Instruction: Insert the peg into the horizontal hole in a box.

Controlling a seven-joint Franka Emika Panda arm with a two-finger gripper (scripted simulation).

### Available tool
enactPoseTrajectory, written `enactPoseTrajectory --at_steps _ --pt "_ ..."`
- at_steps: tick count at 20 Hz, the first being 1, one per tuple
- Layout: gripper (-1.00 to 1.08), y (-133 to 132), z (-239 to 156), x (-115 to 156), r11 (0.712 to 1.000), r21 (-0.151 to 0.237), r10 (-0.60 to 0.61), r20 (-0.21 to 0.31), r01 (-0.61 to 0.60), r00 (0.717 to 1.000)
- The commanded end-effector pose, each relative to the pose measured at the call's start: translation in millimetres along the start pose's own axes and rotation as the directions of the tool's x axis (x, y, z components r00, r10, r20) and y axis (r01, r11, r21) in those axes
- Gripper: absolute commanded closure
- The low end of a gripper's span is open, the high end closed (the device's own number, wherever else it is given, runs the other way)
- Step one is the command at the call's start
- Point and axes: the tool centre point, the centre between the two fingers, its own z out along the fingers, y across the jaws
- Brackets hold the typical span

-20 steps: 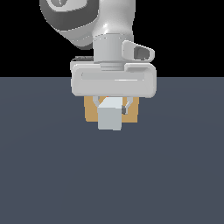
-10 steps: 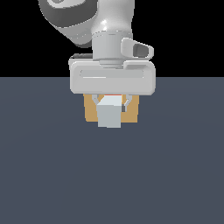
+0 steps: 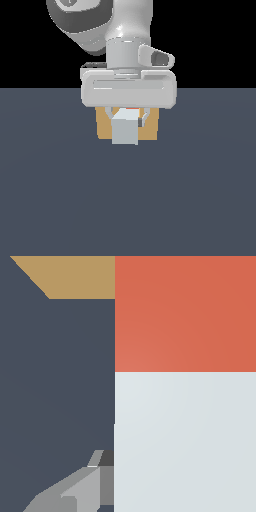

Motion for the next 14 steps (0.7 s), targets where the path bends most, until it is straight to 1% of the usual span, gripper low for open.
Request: enactPoseTrajectory --at_steps 1,4,10,14 --pt "1.08 1.5 -3.3 11.7 1.000 -0.007 -0.002 -0.001 0.002 1.000" --pt "1.08 1.1 -3.9 32.0 1.000 -0.008 -0.002 -0.001 0.002 1.000" --pt "1.08 0.9 -5.5 84.7 1.000 -0.011 -0.002 -0.002 0.002 1.000" --pt "1.08 1.7 -5.9 107.7 1.000 -0.011 -0.002 -0.002 0.002 1.000"
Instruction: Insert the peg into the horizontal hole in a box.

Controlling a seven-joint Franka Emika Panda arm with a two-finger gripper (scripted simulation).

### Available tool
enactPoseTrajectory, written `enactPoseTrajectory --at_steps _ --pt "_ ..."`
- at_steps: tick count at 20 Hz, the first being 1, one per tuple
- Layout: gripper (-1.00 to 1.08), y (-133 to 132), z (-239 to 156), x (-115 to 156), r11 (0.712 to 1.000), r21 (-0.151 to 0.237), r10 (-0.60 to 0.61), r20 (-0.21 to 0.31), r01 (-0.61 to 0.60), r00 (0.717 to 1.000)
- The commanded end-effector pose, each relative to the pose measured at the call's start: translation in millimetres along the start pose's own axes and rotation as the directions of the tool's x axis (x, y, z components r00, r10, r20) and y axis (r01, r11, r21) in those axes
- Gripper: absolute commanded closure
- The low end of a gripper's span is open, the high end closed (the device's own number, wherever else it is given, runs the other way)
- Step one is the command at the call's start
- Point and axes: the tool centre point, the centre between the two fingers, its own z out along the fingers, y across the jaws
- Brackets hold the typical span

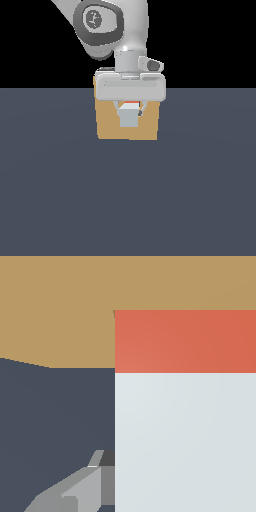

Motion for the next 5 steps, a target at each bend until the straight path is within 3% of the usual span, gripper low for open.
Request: enactPoseTrajectory --at_steps 1,5 --pt "1.08 2.4 -3.3 12.4 1.000 -0.006 0.001 -0.001 -0.001 1.000" --pt "1.08 2.8 -3.7 19.0 1.000 -0.007 0.001 -0.001 -0.001 1.000"
